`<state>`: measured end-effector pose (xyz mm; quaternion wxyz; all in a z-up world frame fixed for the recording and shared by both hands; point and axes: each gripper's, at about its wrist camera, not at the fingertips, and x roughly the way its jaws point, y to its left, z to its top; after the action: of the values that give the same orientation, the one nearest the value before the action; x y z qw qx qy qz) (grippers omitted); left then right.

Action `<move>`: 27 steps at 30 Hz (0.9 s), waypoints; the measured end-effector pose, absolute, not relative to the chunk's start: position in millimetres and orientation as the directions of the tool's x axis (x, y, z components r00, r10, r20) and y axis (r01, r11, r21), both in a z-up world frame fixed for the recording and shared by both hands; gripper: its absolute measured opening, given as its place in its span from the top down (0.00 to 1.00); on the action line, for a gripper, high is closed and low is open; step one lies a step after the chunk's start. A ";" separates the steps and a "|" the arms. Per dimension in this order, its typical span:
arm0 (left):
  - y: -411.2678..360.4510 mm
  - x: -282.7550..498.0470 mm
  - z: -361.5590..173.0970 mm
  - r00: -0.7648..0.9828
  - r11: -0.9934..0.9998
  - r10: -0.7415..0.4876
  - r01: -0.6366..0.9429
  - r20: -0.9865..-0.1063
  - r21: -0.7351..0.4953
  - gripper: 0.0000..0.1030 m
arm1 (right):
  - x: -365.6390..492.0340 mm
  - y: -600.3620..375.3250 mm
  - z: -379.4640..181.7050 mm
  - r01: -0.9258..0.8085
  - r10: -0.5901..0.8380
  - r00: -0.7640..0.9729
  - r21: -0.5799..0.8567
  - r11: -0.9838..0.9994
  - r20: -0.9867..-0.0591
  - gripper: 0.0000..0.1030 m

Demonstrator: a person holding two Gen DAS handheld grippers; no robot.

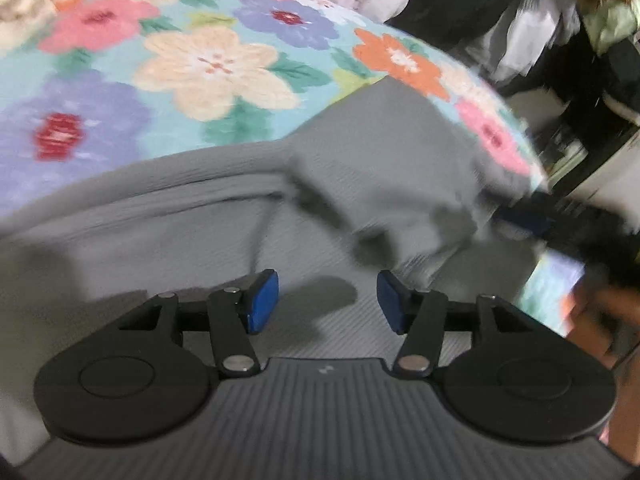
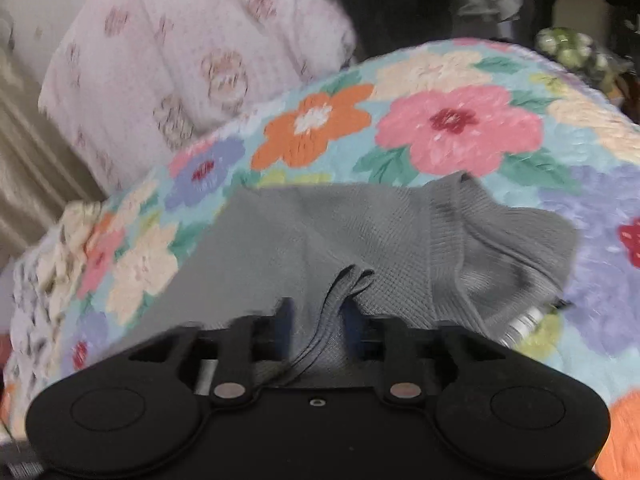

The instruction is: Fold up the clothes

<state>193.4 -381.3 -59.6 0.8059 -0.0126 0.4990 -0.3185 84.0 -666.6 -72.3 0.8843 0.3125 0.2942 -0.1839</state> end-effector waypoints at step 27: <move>-63.1 158.9 -63.3 0.504 0.957 -0.276 0.227 -0.818 -0.183 0.26 | 40.0 -392.4 -74.1 0.053 0.422 0.693 0.625 0.779 -0.584 0.46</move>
<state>158.9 -63.1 -63.3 0.8668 -0.0260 0.4764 -0.1450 40.0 -392.4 -74.1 0.8646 0.3150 0.3767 0.1067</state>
